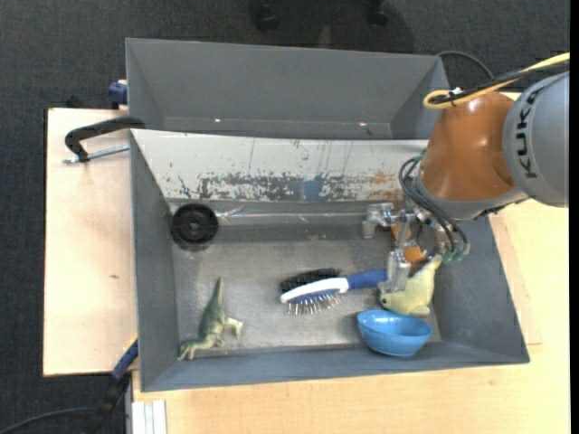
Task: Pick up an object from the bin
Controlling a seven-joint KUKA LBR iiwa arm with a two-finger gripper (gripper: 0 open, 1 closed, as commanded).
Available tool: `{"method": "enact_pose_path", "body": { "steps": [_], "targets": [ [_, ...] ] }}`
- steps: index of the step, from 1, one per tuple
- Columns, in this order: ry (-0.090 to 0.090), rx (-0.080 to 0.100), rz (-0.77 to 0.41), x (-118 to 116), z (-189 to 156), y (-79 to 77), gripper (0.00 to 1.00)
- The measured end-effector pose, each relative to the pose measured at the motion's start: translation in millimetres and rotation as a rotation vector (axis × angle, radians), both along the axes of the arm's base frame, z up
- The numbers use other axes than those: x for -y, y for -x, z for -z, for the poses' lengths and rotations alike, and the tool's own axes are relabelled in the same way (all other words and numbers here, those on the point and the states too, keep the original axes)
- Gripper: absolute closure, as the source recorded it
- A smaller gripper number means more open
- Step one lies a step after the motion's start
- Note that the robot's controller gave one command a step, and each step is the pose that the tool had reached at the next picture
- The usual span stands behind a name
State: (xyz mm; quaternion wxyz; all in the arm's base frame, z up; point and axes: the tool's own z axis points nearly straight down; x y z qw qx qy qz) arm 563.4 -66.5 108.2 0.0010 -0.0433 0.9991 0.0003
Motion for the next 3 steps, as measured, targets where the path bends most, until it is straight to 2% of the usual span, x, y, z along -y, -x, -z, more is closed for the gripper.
{"method": "enact_pose_path", "body": {
  "steps": [1,2,3],
  "targets": [
    [-0.002,-0.007,0.005,-25.5,39.9,39.4,0.0],
    [0.0,-0.001,0.005,-24.0,37.7,36.8,1.0],
    [0.001,0.012,0.048,-12.0,-144.8,18.7,1.0]
  ]
}}
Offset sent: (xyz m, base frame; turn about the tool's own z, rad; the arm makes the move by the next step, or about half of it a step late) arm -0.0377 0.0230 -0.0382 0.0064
